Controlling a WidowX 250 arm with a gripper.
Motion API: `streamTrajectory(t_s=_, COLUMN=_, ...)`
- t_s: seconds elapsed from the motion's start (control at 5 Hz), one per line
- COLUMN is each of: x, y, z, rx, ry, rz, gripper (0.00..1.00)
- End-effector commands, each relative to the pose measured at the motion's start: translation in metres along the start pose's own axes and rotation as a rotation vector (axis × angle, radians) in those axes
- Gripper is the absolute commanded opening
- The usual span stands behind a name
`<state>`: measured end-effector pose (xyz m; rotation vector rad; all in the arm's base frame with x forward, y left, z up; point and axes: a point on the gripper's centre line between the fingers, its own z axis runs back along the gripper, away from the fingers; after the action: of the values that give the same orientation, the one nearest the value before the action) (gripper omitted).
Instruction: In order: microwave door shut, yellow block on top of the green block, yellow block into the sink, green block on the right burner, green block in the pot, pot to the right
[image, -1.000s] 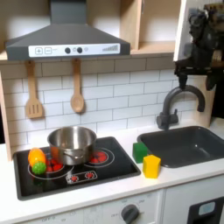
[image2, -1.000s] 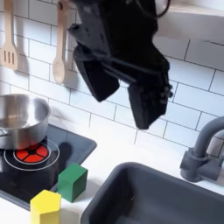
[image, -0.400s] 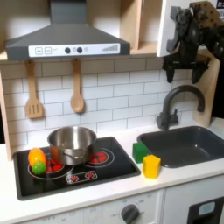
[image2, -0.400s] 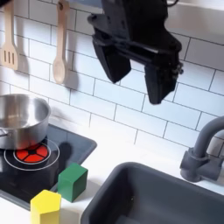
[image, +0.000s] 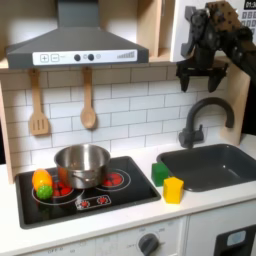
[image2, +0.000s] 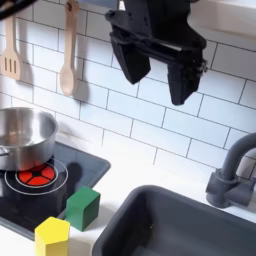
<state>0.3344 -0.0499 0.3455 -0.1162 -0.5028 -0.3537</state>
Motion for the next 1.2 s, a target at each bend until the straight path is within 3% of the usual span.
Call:
streamTrajectory(t_s=0.0, x=0.018, y=0.010, z=-0.005, rx=0.011, ry=-0.016, rz=0.022, gripper=1.00)
streamTrajectory(t_s=1.0, x=0.036, y=0.021, z=-0.019, rx=0.025, ry=-0.010, rz=0.069, gripper=1.00)
